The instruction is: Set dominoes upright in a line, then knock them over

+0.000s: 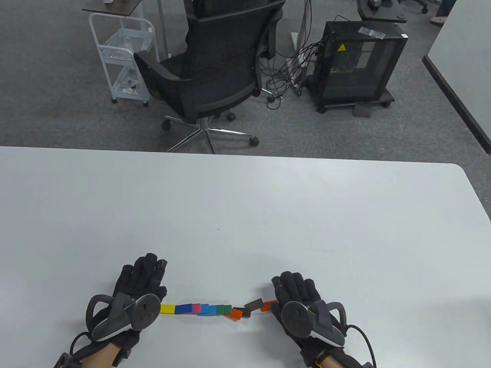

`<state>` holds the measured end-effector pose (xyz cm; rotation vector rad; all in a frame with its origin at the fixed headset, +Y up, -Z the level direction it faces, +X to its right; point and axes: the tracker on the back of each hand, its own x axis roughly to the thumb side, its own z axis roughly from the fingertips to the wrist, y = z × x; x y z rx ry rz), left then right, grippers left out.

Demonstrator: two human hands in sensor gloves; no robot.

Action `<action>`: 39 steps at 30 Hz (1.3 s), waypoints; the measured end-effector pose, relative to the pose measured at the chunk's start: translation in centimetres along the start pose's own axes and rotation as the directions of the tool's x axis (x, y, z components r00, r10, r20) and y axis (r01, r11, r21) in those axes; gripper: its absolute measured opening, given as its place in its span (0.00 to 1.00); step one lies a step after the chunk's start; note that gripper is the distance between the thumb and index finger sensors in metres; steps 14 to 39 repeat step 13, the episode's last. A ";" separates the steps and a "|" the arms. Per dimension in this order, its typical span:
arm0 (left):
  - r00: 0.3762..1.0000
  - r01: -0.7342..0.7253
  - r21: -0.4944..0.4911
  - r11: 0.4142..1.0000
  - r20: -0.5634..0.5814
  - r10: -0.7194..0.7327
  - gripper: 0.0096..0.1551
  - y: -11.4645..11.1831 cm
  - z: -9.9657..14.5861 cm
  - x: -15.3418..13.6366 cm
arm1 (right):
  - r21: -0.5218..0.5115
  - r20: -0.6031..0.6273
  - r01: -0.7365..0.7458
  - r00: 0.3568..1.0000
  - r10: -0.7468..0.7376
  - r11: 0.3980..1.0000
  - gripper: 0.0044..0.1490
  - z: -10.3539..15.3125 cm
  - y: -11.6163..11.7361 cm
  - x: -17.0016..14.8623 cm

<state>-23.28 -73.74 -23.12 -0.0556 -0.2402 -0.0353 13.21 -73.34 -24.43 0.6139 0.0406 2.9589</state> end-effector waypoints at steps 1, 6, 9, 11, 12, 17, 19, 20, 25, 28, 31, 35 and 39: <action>1.000 -0.001 -0.002 1.000 0.000 0.001 0.37 0.0 0.0 0.0 | 0.001 0.000 0.000 1.000 0.000 1.000 0.42 0.0 0.0 0.0; 1.000 0.000 -0.009 1.000 0.004 0.000 0.37 0.0 0.0 0.1 | -0.001 0.000 0.000 1.000 0.000 1.000 0.42 0.0 0.0 0.0; 1.000 -0.002 -0.014 1.000 0.005 0.002 0.37 -0.1 0.0 0.1 | -0.001 0.000 0.000 1.000 0.000 1.000 0.42 0.0 0.0 0.0; 1.000 -0.002 -0.019 1.000 0.007 0.002 0.37 -0.1 0.0 0.1 | -0.001 0.000 0.000 1.000 0.000 1.000 0.42 0.0 0.0 0.0; 1.000 -0.001 -0.022 1.000 0.008 0.001 0.37 -0.2 0.0 0.1 | -0.001 0.000 0.000 1.000 0.000 1.000 0.42 0.0 0.0 0.0; 1.000 -0.002 -0.025 1.000 0.009 0.002 0.37 -0.2 0.0 0.1 | -0.008 -0.001 0.001 1.000 -0.001 1.000 0.42 0.0 0.0 0.0; 1.000 -0.002 -0.025 1.000 0.009 0.002 0.37 -0.2 0.0 0.1 | -0.008 -0.001 0.001 1.000 -0.001 1.000 0.42 0.0 0.0 0.0; 1.000 -0.002 -0.025 1.000 0.009 0.002 0.37 -0.2 0.0 0.1 | -0.008 -0.001 0.001 1.000 -0.001 1.000 0.42 0.0 0.0 0.0; 1.000 -0.002 -0.025 1.000 0.009 0.002 0.37 -0.2 0.0 0.1 | -0.008 -0.001 0.001 1.000 -0.001 1.000 0.42 0.0 0.0 0.0; 1.000 -0.002 -0.025 1.000 0.009 0.002 0.37 -0.2 0.0 0.1 | -0.008 -0.001 0.001 1.000 -0.001 1.000 0.42 0.0 0.0 0.0; 1.000 -0.002 -0.025 1.000 0.009 0.002 0.37 -0.2 0.0 0.1 | -0.008 -0.001 0.001 1.000 -0.001 1.000 0.42 0.0 0.0 0.0; 1.000 -0.002 -0.025 1.000 0.009 0.002 0.37 -0.2 0.0 0.1 | -0.008 -0.001 0.001 1.000 -0.001 1.000 0.42 0.0 0.0 0.0; 1.000 -0.002 -0.025 1.000 0.009 0.002 0.37 -0.2 0.0 0.1 | -0.008 -0.001 0.001 1.000 -0.001 1.000 0.42 0.0 0.0 0.0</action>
